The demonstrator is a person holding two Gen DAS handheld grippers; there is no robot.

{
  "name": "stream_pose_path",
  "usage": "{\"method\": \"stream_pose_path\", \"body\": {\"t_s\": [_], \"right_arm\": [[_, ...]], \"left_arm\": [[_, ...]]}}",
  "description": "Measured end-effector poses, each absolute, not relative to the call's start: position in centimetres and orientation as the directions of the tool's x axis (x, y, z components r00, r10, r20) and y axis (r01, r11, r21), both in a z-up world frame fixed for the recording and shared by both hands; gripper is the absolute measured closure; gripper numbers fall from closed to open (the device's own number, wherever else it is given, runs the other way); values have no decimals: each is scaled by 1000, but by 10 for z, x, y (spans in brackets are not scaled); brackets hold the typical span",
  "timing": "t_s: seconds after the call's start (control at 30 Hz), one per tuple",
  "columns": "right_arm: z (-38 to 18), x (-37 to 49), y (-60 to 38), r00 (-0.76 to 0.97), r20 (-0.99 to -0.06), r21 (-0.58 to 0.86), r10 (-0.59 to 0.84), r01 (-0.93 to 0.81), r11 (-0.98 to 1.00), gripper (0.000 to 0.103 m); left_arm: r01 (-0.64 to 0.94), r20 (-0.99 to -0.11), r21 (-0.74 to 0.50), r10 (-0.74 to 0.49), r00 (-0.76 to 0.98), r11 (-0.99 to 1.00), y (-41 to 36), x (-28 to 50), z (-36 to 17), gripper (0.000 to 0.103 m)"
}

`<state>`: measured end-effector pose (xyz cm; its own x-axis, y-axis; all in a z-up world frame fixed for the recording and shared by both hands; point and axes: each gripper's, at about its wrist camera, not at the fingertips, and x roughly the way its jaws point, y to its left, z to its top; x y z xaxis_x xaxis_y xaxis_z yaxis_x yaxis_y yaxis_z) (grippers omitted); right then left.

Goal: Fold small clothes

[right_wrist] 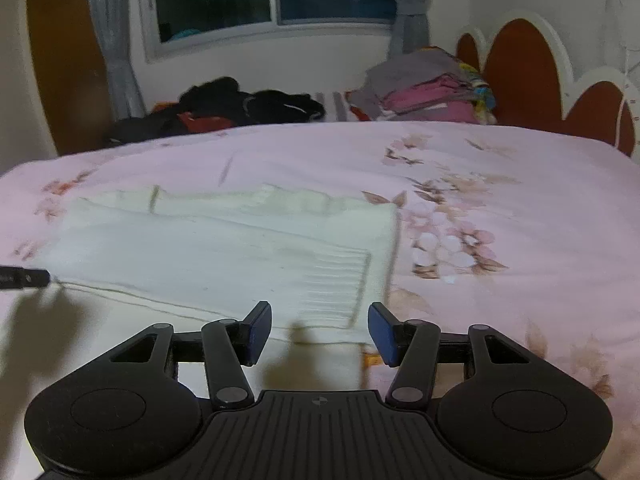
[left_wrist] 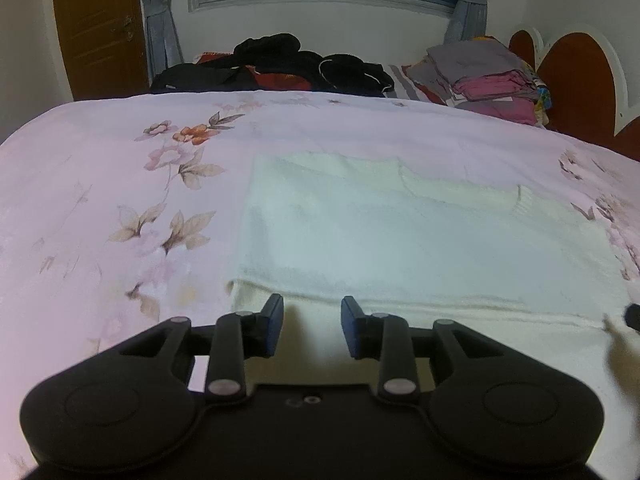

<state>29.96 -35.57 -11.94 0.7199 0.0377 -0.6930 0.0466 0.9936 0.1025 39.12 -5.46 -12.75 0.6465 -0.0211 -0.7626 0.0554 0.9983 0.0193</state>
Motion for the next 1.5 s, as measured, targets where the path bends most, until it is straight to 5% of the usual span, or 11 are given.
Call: {"method": "stream_pose_path", "body": {"t_s": [0.2,0.4,0.57,1.2,1.27,1.33,1.5], "right_arm": [[-143,315,-349,638,-768,85,56,16,996,49],[-117,282,-351,688,-720,116,95,-16,993,48],[-99,242,-343,700,-705,143,110,-12,990,48],[-57,64,-270,731,-681,133,49,57,990,48],[-55,50,-268,731,-681,129,36,71,989,43],[-53,35,-265,739,-674,122,21,84,989,24],[-48,7,-258,753,-658,111,3,94,989,23]], "left_arm": [[32,-775,5,-16,632,999,-56,368,-121,70],[37,-775,1,-22,632,999,-50,340,-106,63],[76,-763,-8,-55,644,997,-44,310,-94,41],[228,-736,-72,-206,644,971,-1,175,-75,34],[233,-735,-79,-214,643,969,4,164,-74,29],[239,-734,-78,-218,643,968,8,154,-73,28],[248,-742,-75,-220,633,966,18,132,-76,27]]}}
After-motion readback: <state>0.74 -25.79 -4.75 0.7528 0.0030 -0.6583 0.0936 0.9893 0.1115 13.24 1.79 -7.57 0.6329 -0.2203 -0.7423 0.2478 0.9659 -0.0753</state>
